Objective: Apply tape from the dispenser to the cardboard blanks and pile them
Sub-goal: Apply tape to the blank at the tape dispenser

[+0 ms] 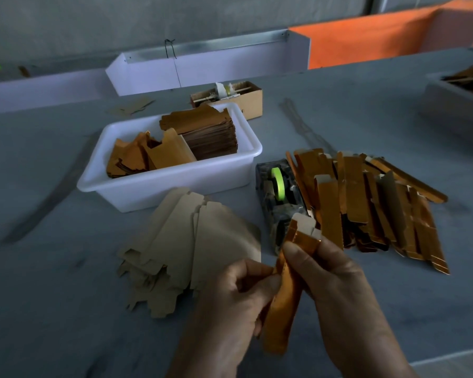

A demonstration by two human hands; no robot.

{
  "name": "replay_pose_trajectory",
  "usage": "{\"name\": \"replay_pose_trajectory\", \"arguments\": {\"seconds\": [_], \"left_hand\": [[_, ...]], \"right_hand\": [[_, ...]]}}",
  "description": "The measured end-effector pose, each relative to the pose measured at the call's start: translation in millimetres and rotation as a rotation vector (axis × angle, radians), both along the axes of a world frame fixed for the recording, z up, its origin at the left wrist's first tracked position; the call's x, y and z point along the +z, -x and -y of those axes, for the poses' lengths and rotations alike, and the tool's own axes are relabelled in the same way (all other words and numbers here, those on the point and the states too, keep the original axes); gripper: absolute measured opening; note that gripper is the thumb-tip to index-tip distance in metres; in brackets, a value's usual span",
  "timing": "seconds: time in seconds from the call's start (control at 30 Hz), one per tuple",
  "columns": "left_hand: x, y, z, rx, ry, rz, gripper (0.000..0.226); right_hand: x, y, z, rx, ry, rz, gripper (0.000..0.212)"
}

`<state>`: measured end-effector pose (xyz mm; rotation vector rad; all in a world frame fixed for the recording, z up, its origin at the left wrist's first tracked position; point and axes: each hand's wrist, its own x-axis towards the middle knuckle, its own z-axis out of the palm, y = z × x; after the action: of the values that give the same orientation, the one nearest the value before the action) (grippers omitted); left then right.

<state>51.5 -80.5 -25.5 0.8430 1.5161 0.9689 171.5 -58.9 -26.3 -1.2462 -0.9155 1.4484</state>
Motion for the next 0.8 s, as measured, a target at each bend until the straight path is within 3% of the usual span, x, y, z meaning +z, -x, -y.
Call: {"name": "replay_pose_trajectory", "arguments": {"seconds": [0.2,0.33,0.47,0.67,0.8], "left_hand": [[-2.7,-7.5,-5.6,0.057,-0.073,0.016,0.014],[1.1,0.4,-18.6,0.269,-0.172,0.025,0.015],[5.1,9.7,-29.5,0.306,-0.237,0.013,0.017],[3.2,0.2,-36.2,0.220,-0.242,0.104,0.021],[3.3,-5.3,-41.6,0.209,-0.240,0.131,0.020]], "right_hand": [[3.6,-7.1,-6.5,0.034,-0.044,0.136,0.021],[8.9,-23.4,-27.8,-0.049,-0.227,0.479,0.014],[6.2,-29.4,-49.3,-0.016,-0.317,0.794,0.014],[5.0,-18.6,-60.1,-0.004,-0.261,0.778,0.025],[7.3,-13.9,-61.9,0.027,-0.227,0.767,0.020]]}}
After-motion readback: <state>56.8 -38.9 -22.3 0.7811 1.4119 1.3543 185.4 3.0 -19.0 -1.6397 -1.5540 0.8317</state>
